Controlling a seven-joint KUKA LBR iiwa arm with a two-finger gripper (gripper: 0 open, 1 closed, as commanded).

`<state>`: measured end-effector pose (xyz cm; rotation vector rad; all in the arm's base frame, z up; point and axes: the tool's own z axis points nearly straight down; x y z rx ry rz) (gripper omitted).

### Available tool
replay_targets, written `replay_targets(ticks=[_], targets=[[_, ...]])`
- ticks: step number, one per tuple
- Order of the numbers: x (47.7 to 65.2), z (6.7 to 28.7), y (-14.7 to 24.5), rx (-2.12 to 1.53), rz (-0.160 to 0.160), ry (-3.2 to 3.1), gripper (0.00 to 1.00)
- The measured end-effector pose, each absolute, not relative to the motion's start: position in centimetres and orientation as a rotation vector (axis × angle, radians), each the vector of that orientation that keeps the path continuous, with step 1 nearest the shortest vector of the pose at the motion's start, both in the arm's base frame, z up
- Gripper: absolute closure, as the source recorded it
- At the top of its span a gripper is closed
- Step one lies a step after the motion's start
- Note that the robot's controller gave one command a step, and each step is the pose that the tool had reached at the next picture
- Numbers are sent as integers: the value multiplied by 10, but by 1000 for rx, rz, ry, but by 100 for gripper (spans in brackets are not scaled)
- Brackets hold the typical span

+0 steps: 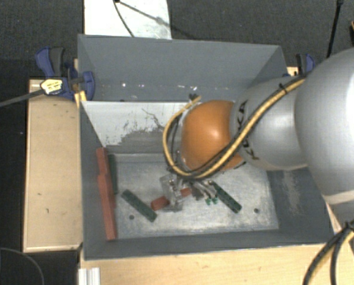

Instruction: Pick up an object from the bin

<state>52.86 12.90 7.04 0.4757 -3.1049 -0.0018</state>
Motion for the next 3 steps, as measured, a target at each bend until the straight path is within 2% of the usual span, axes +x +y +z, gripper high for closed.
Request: replay_targets(ticks=[1,2,3], targets=[[480,193,192,509,-6,-3108,100],[501,319,194,2288,2,-2162,100],[523,347,208,2460,1,-1964,100]])
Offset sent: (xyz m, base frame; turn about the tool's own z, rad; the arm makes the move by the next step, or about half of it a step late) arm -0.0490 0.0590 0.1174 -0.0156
